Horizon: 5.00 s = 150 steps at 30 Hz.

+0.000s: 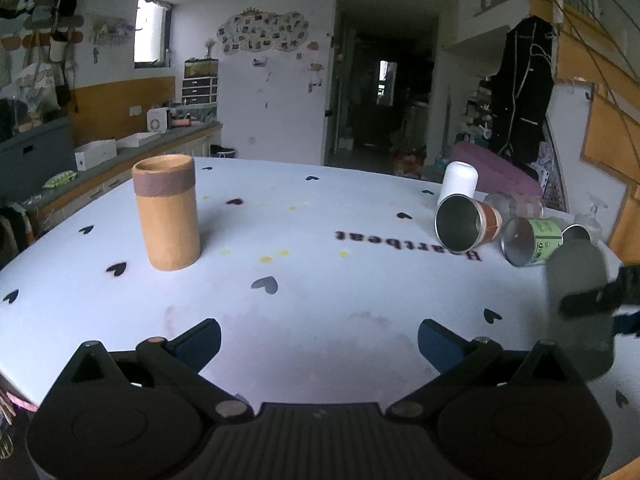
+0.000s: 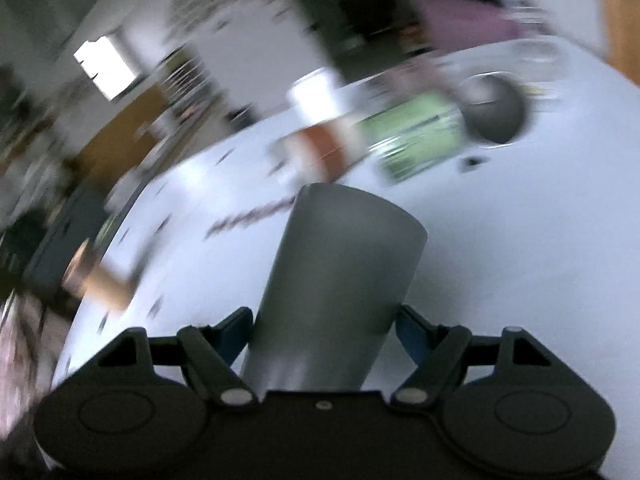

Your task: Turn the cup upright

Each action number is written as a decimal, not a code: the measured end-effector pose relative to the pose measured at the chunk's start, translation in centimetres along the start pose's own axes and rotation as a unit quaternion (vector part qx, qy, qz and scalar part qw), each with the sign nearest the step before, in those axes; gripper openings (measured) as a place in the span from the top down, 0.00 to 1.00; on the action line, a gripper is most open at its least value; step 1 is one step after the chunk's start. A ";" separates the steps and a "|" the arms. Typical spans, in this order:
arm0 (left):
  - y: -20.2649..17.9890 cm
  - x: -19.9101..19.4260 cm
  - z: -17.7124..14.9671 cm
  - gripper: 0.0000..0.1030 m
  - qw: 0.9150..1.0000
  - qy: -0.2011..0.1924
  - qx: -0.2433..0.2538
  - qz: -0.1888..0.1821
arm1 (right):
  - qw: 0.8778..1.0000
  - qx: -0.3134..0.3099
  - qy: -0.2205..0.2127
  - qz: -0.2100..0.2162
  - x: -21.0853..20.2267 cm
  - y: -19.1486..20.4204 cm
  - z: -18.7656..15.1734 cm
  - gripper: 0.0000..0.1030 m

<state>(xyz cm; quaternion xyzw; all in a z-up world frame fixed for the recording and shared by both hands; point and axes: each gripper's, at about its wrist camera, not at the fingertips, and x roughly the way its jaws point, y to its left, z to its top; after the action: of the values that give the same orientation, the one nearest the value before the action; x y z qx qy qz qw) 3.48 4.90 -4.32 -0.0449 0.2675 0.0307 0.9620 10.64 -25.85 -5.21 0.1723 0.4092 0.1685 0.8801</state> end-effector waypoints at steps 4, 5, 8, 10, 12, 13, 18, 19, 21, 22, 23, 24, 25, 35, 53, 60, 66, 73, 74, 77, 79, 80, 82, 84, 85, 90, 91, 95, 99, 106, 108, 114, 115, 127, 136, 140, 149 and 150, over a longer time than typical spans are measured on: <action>0.6 -0.6 -0.1 0.00 1.000 -0.001 -0.010 -0.005 | 0.997 -0.061 0.042 0.031 1.4 3.7 -2.1 0.24; 0.7 -0.7 -0.1 0.00 1.000 -0.002 -0.011 -0.005 | 0.996 -0.073 0.048 0.035 1.7 4.6 -2.7 0.24; 1.0 -1.0 -0.1 0.00 1.000 -0.005 -0.018 -0.004 | 0.992 -0.104 0.063 0.042 2.4 6.2 -3.6 0.24; 1.3 -1.2 -0.3 0.00 0.999 -0.012 -0.029 -0.004 | 0.990 -0.115 0.073 0.039 3.4 7.0 -4.1 0.24; 1.4 -1.2 -0.4 0.00 0.999 -0.015 -0.036 -0.006 | 0.989 -0.117 0.084 0.038 4.4 7.3 -4.2 0.24; 1.4 -1.1 -0.4 0.00 0.999 -0.009 -0.036 -0.009 | 0.989 -0.118 0.086 0.035 4.3 7.4 -4.6 0.24; 1.2 -0.3 -0.3 0.00 0.999 0.028 -0.029 -0.036 | 0.990 -0.114 0.080 0.031 4.5 7.5 -5.4 0.23; 1.1 -0.2 -0.4 0.00 0.998 0.035 -0.027 -0.036 | 0.990 -0.113 0.076 0.031 4.4 7.5 -5.6 0.22; 1.1 0.2 -0.4 0.00 0.997 0.052 -0.029 -0.041 | 0.991 -0.107 0.069 0.038 4.1 7.4 -5.9 0.20; 1.2 0.5 -0.4 0.00 0.996 0.061 -0.030 -0.051 | 0.992 -0.105 0.064 0.040 4.0 7.4 -6.1 0.20; 1.2 0.6 -0.4 0.00 0.995 0.069 -0.033 -0.058 | 0.992 -0.103 0.059 0.042 3.8 7.3 -6.2 0.20; 1.1 0.8 -0.5 0.00 0.995 0.072 -0.035 -0.065 | 0.993 -0.100 0.051 0.042 3.4 7.3 -6.4 0.20; 1.0 0.9 -0.5 0.00 0.994 0.072 -0.032 -0.070 | 0.993 -0.099 0.045 0.043 3.0 7.3 -6.7 0.20; 0.0 3.6 1.8 0.09 0.975 0.125 -0.074 -0.169 | 0.994 -0.100 -0.017 0.046 0.4 7.3 -8.2 0.42; -2.7 9.4 1.2 0.21 0.929 0.233 -0.176 -0.226 | 0.992 -0.106 -0.029 0.062 0.9 7.4 -9.0 0.45; -2.7 10.8 0.5 0.25 0.923 0.249 -0.186 -0.226 | 0.990 -0.121 -0.032 0.060 0.6 7.8 -9.4 0.45; -2.5 8.6 1.4 0.28 0.935 0.207 -0.162 -0.237 | 0.988 -0.134 -0.036 0.066 0.2 8.0 -9.7 0.45; -3.7 4.0 2.5 0.27 0.962 0.126 -0.056 -0.233 | 0.983 -0.166 -0.034 0.065 0.1 8.9 -10.1 0.47; -4.0 3.4 2.6 0.27 0.965 0.117 -0.039 -0.231 | 0.983 -0.169 -0.033 0.062 0.1 8.9 -10.1 0.48; -4.6 1.7 2.4 0.27 0.970 0.094 0.007 -0.223 | 0.982 -0.177 -0.028 0.052 0.6 9.1 -10.3 0.50; -4.9 0.8 2.2 0.27 0.972 0.086 0.035 -0.218 | 0.982 -0.181 -0.025 0.038 1.1 9.3 -10.5 0.52; -5.0 0.5 2.1 0.27 0.972 0.083 0.046 -0.214 | 0.982 -0.182 -0.024 0.033 1.4 9.3 -10.5 0.53; -5.2 0.2 1.8 0.28 0.974 0.076 0.063 -0.206 | 0.983 -0.181 -0.022 0.026 2.0 9.2 -10.5 0.54; -5.3 0.2 1.7 0.28 0.975 0.069 0.069 -0.198 | 0.983 -0.178 -0.022 0.027 2.4 9.2 -10.5 0.54; -5.2 0.3 1.7 0.28 0.977 0.062 0.070 -0.192 | 0.984 -0.176 -0.021 0.028 2.6 9.2 -10.5 0.54; -4.5 1.4 2.8 0.28 0.988 0.018 0.092 -0.123 | 0.985 -0.172 -0.020 0.016 2.8 9.0 -10.6 0.54; -4.1 2.0 3.3 0.28 0.990 0.011 0.086 -0.108 | 0.985 -0.172 -0.023 0.012 2.7 9.0 -10.6 0.54; -2.0 4.8 5.8 0.28 0.997 -0.017 0.070 -0.036 | 0.985 -0.169 -0.027 0.008 2.2 8.8 -10.6 0.54; 0.6 7.9 8.3 0.28 1.000 -0.010 0.016 0.002 | 0.985 -0.169 -0.026 0.003 2.3 8.7 -10.6 0.54; 4.3 12.3 10.3 0.28 0.996 -0.027 -0.039 0.082 | 0.986 -0.163 -0.028 -0.006 2.2 8.3 -10.7 0.54; 5.0 13.0 10.4 0.28 0.994 -0.030 -0.051 0.090 | 0.987 -0.161 -0.028 -0.009 2.2 8.1 -10.7 0.54; 5.2 14.1 10.1 0.28 0.992 -0.042 -0.038 0.111 | 0.986 -0.161 -0.029 -0.012 2.2 8.0 -10.7 0.54; 5.0 14.1 10.1 0.28 0.992 -0.041 -0.034 0.112 | 0.986 -0.162 -0.029 -0.012 2.2 8.1 -10.7 0.53; 5.0 11.3 9.3 0.10 0.994 -0.037 -0.046 0.089 | 0.983 -0.164 -0.078 -0.007 0.6 8.4 -9.5 0.47; 3.4 4.4 8.2 0.03 0.996 -0.048 -0.033 0.070 | 0.973 -0.173 -0.154 -0.009 -1.2 8.7 -7.6 0.39; 2.4 1.9 7.0 0.00 0.997 -0.045 -0.026 0.055 | 0.969 -0.180 -0.167 -0.015 -1.3 8.8 -6.9 0.32; 1.3 -2.1 3.8 0.00 0.998 -0.054 -0.004 0.042 | 0.963 -0.192 -0.184 -0.032 -1.9 8.9 -6.4 0.19; 1.2 -2.4 3.4 0.00 0.998 -0.054 -0.003 0.040 | 0.963 -0.193 -0.186 -0.032 -2.0 8.8 -6.4 0.18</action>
<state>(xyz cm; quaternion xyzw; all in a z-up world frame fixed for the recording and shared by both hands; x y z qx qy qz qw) 3.06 6.36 -0.21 -0.0357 0.2167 0.0724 0.9729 3.06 -17.84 -3.89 0.0142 0.2031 0.1812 0.9621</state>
